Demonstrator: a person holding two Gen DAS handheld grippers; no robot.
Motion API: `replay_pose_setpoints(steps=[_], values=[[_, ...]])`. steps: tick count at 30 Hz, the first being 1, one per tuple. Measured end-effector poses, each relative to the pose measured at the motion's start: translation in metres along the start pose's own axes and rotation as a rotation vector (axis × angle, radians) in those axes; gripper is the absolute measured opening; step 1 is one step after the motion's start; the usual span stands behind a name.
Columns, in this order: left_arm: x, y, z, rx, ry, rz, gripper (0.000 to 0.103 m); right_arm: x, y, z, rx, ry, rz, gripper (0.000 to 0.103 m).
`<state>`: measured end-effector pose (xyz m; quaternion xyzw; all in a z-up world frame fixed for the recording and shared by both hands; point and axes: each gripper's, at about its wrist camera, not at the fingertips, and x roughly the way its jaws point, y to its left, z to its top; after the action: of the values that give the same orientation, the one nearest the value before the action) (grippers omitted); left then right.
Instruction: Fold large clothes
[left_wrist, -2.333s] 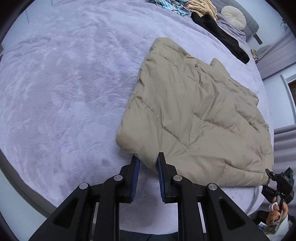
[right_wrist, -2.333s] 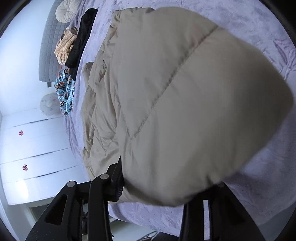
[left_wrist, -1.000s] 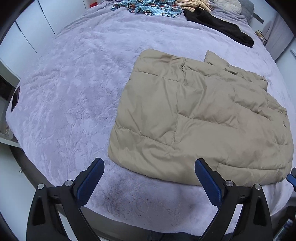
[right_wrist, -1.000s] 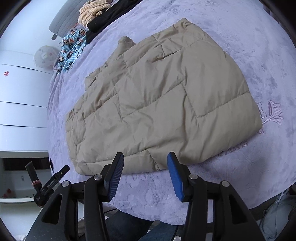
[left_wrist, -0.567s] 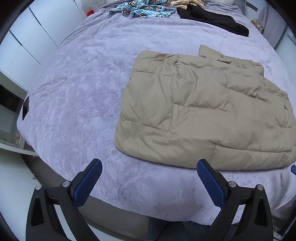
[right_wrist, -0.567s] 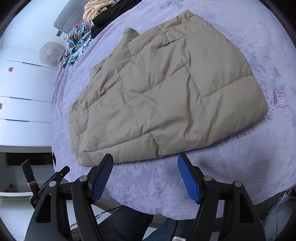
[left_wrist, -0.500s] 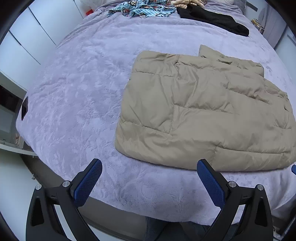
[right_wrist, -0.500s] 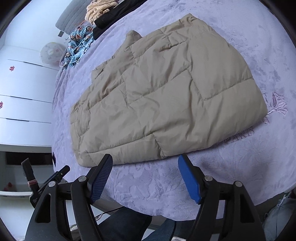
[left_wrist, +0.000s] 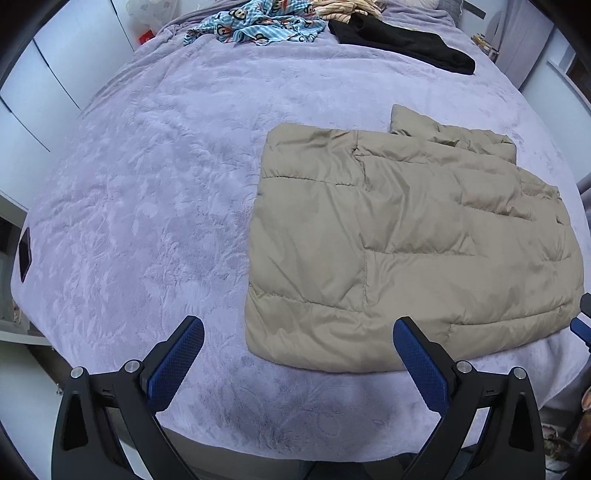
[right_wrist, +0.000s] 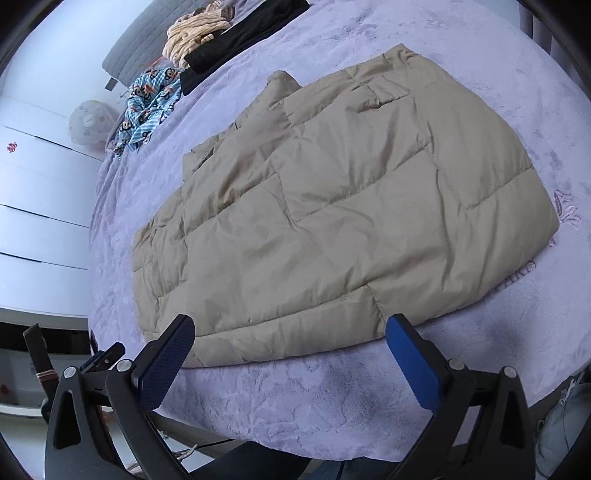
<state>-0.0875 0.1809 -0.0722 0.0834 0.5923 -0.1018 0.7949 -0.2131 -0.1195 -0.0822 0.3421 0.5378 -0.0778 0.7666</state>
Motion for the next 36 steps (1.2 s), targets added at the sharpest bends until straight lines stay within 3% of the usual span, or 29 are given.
replay_pose_setpoints(steps=[3, 6, 12, 15, 27, 32, 36], values=[[0.009, 0.005, 0.005, 0.009, 0.021, -0.023, 0.103, 0.002, 0.01, -0.003, -0.001, 0.004, -0.005, 0.103], [0.019, 0.01, 0.007, 0.016, 0.043, -0.049, 0.103, 0.013, 0.017, -0.005, 0.017, 0.092, 0.034, 0.103], [0.04, 0.023, 0.009, 0.018, 0.097, -0.069, 0.103, 0.027, 0.024, -0.017, 0.079, 0.129, 0.045, 0.103], [0.052, 0.037, 0.01, -0.013, 0.145, -0.114, 0.103, 0.035, 0.03, -0.022, 0.096, 0.148, 0.045, 0.103], [0.079, 0.089, 0.026, -0.128, 0.172, -0.306, 0.103, 0.073, 0.045, -0.042, 0.183, 0.242, 0.092, 0.103], [0.095, 0.089, 0.031, -0.104, 0.188, -0.32, 0.103, 0.094, 0.049, -0.055, 0.218, 0.297, 0.093, 0.103], [0.108, 0.088, 0.045, -0.08, 0.176, -0.39, 0.103, 0.095, 0.056, -0.059, 0.191, 0.293, 0.064, 0.103]])
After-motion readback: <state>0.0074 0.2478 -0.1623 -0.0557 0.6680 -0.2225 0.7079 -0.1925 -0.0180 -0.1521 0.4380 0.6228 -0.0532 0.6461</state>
